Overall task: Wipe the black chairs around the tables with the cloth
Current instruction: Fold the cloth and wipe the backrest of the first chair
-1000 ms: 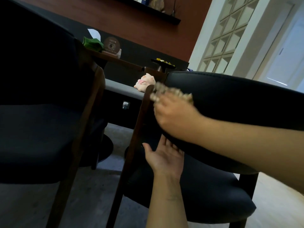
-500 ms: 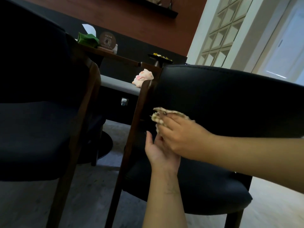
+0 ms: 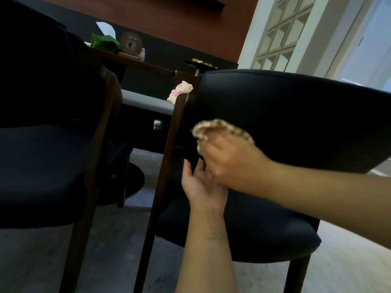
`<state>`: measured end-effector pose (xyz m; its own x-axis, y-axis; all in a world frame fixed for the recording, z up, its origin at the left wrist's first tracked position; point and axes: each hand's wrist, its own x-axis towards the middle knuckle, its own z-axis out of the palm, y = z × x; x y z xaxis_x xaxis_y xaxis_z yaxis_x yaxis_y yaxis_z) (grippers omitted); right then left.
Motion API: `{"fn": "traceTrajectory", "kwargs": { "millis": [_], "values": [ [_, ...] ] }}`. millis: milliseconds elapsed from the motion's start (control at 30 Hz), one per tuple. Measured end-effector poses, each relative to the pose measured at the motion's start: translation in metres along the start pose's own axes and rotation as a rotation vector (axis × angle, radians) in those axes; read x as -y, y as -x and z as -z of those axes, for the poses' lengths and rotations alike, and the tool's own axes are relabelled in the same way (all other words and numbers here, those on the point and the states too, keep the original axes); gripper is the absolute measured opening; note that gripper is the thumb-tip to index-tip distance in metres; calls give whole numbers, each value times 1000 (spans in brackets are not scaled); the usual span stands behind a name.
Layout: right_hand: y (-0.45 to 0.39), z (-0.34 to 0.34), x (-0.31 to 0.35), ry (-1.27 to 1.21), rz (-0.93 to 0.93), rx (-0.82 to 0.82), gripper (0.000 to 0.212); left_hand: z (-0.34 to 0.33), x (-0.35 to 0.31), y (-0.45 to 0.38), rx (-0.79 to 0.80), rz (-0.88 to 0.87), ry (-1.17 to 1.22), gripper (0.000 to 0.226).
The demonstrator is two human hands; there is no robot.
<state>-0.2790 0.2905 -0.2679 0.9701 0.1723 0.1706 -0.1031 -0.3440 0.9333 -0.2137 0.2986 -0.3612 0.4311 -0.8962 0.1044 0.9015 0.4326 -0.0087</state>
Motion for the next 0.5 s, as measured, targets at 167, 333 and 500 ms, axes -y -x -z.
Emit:
{"fn": "traceTrajectory", "kwargs": {
  "millis": [167, 333, 500],
  "values": [
    [12, 5, 19, -58, 123, 273, 42, 3, -2, 3, -42, 35, -18, 67],
    [12, 36, -37, -34, -135, -244, 33, 3, 3, 0, -21, -42, 27, 65],
    [7, 47, -79, 20, -308, -217, 46, 9, 9, 0, 14, 2, -17, 55]
  ]
}}
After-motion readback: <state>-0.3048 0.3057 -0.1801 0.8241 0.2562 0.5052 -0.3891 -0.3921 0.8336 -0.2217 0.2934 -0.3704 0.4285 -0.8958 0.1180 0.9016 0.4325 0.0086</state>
